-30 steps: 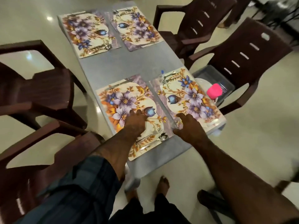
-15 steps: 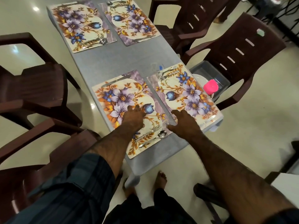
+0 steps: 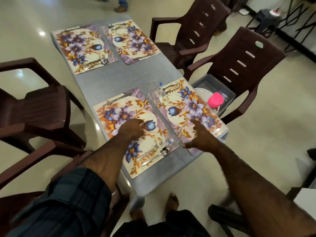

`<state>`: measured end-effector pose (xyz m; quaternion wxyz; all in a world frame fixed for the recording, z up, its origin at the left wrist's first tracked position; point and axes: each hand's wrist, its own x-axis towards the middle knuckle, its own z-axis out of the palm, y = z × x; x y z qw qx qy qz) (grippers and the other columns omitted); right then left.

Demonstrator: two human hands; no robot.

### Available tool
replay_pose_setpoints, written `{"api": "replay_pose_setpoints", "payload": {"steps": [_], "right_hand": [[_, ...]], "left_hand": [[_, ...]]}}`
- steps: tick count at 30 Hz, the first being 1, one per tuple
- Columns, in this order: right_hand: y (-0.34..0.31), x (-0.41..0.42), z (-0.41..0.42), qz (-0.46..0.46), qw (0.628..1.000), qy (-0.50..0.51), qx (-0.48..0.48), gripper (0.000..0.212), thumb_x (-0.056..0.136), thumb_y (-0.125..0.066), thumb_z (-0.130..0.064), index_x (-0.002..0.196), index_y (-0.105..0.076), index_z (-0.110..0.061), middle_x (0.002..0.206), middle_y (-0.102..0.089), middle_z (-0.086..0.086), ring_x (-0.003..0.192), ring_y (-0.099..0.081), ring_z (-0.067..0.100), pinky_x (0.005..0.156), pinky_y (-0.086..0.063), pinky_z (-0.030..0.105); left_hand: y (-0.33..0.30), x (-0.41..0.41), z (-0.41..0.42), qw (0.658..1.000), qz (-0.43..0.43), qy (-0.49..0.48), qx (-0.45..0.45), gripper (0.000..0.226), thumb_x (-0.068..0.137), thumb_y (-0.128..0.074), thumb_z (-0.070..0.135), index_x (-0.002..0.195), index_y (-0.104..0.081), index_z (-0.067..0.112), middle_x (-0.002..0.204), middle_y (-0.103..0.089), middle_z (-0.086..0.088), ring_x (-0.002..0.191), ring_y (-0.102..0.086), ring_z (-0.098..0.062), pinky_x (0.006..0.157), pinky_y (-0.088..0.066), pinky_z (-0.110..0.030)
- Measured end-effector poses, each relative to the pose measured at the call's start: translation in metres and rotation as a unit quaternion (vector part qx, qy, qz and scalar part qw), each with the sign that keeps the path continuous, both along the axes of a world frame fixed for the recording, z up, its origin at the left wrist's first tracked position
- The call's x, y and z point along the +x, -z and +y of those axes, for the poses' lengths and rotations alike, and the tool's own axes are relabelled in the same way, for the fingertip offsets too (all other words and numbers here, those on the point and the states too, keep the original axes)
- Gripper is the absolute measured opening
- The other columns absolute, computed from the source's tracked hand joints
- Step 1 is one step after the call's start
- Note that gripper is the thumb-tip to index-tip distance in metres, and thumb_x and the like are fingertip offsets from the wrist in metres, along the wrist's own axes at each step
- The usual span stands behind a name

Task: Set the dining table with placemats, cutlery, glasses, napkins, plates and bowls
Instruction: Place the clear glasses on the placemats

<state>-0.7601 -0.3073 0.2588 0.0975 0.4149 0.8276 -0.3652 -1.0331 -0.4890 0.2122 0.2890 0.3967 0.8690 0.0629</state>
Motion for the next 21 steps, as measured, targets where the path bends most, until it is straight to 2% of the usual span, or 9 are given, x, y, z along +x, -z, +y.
{"api": "replay_pose_setpoints", "payload": {"steps": [4, 6, 8, 11, 13, 15, 17, 19, 21], "right_hand": [[-0.004, 0.048, 0.041, 0.052, 0.997, 0.056, 0.017, 0.111, 0.07, -0.097, -0.037, 0.159, -0.031, -0.018, 0.153, -0.044, -0.003, 0.139, -0.044, 0.019, 0.118, -0.039, 0.04], [-0.004, 0.072, 0.068, 0.075, 0.994, 0.081, 0.024, 0.098, 0.073, -0.096, -0.027, 0.153, -0.04, -0.012, 0.143, -0.054, 0.0, 0.129, -0.054, 0.021, 0.109, -0.043, 0.034], [-0.004, 0.083, 0.093, 0.091, 0.991, 0.091, 0.019, 0.09, 0.073, -0.096, -0.027, 0.146, -0.046, -0.013, 0.132, -0.058, -0.002, 0.118, -0.058, 0.019, 0.098, -0.044, 0.03], [-0.006, 0.101, 0.141, 0.1, 0.992, 0.071, 0.017, 0.084, 0.076, -0.093, -0.032, 0.144, -0.047, -0.016, 0.129, -0.057, -0.003, 0.115, -0.057, 0.018, 0.095, -0.043, 0.029], [0.002, 0.116, 0.176, 0.11, 0.993, 0.049, 0.007, 0.087, 0.076, -0.091, -0.048, 0.145, -0.049, -0.016, 0.135, -0.057, -0.005, 0.122, -0.059, 0.019, 0.101, -0.047, 0.034], [0.013, 0.14, 0.21, 0.113, 0.992, 0.056, -0.005, 0.09, 0.078, -0.091, -0.039, 0.151, -0.045, -0.015, 0.136, -0.056, -0.001, 0.124, -0.057, 0.02, 0.106, -0.048, 0.038], [0.014, 0.165, 0.23, 0.115, 0.992, 0.051, -0.021, 0.088, 0.08, -0.09, -0.031, 0.153, -0.043, -0.014, 0.137, -0.055, 0.002, 0.127, -0.055, 0.02, 0.104, -0.047, 0.035], [0.019, 0.195, 0.256, 0.099, 0.993, 0.05, -0.04, 0.087, 0.081, -0.089, -0.03, 0.153, -0.043, -0.012, 0.14, -0.053, 0.003, 0.127, -0.054, 0.019, 0.1, -0.045, 0.03], [0.024, 0.219, 0.284, 0.053, 0.997, 0.036, -0.046, 0.09, 0.082, -0.088, -0.035, 0.154, -0.04, -0.011, 0.144, -0.053, 0.01, 0.128, -0.055, 0.024, 0.1, -0.046, 0.031]], "left_hand": [[-0.052, -0.009, 0.034, 0.991, 0.063, -0.057, 0.108, 0.044, 0.094, -0.068, 0.042, 0.134, -0.068, 0.023, 0.137, -0.068, -0.008, 0.126, -0.063, -0.034, 0.103, -0.052, -0.041], [-0.087, 0.006, 0.065, 0.983, 0.085, -0.036, 0.159, 0.036, 0.094, -0.069, 0.04, 0.125, -0.072, 0.022, 0.128, -0.072, -0.008, 0.117, -0.067, -0.034, 0.095, -0.055, -0.041], [-0.113, 0.021, 0.096, 0.978, 0.099, 0.012, 0.182, 0.035, 0.095, -0.07, 0.042, 0.124, -0.072, 0.022, 0.125, -0.072, -0.004, 0.111, -0.068, -0.029, 0.089, -0.054, -0.038], [-0.134, 0.064, 0.159, 0.975, 0.099, 0.076, 0.182, 0.037, 0.096, -0.069, 0.046, 0.125, -0.071, 0.024, 0.125, -0.071, 0.0, 0.106, -0.068, -0.023, 0.085, -0.054, -0.034], [-0.135, 0.097, 0.2, 0.974, 0.098, 0.1, 0.179, 0.036, 0.094, -0.071, 0.044, 0.123, -0.073, 0.022, 0.122, -0.073, -0.002, 0.104, -0.069, -0.025, 0.087, -0.055, -0.036], [-0.128, 0.136, 0.24, 0.977, 0.071, 0.087, 0.18, 0.036, 0.089, -0.071, 0.044, 0.115, -0.076, 0.019, 0.111, -0.076, -0.004, 0.099, -0.071, -0.027, 0.086, -0.055, -0.037], [-0.111, 0.175, 0.271, 0.981, 0.034, 0.064, 0.178, 0.032, 0.086, -0.073, 0.042, 0.108, -0.077, 0.018, 0.102, -0.077, -0.003, 0.093, -0.072, -0.026, 0.085, -0.056, -0.038], [-0.091, 0.217, 0.303, 0.985, 0.004, 0.066, 0.157, 0.027, 0.088, -0.076, 0.035, 0.108, -0.077, 0.017, 0.102, -0.077, -0.003, 0.092, -0.073, -0.025, 0.087, -0.058, -0.04], [-0.077, 0.252, 0.329, 0.989, -0.014, 0.075, 0.123, 0.029, 0.09, -0.075, 0.036, 0.111, -0.077, 0.016, 0.107, -0.077, -0.006, 0.097, -0.072, -0.025, 0.088, -0.057, -0.04]]}}
